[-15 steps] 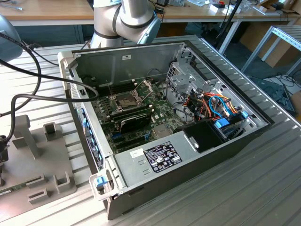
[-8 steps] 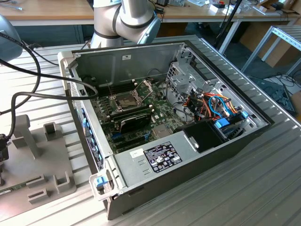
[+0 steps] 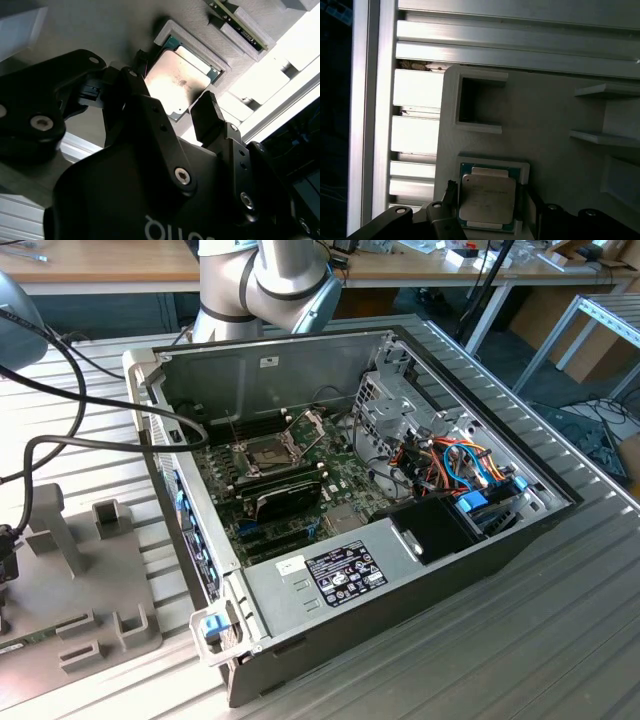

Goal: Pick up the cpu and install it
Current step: 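Pick up the cpu and move it towards the insertion slot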

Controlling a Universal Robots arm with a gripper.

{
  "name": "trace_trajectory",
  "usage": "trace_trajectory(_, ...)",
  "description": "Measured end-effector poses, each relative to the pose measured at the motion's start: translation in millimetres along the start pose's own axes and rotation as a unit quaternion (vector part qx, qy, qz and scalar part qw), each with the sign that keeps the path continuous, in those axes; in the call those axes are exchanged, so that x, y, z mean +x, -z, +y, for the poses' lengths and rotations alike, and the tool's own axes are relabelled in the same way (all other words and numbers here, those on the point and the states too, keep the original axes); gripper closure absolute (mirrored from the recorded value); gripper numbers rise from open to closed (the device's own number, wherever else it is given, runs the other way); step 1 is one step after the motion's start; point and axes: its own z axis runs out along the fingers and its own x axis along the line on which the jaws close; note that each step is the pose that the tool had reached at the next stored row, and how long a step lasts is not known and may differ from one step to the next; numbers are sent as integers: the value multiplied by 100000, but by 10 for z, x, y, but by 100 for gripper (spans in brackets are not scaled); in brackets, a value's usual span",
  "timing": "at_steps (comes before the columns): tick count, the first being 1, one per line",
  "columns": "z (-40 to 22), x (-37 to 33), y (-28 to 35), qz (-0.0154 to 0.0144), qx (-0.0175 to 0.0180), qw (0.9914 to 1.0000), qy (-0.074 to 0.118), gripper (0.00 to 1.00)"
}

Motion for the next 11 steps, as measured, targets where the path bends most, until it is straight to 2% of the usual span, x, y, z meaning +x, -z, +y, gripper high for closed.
trace_trajectory(11, -16, 13, -2, -2, 5, 100000, 3, 37)
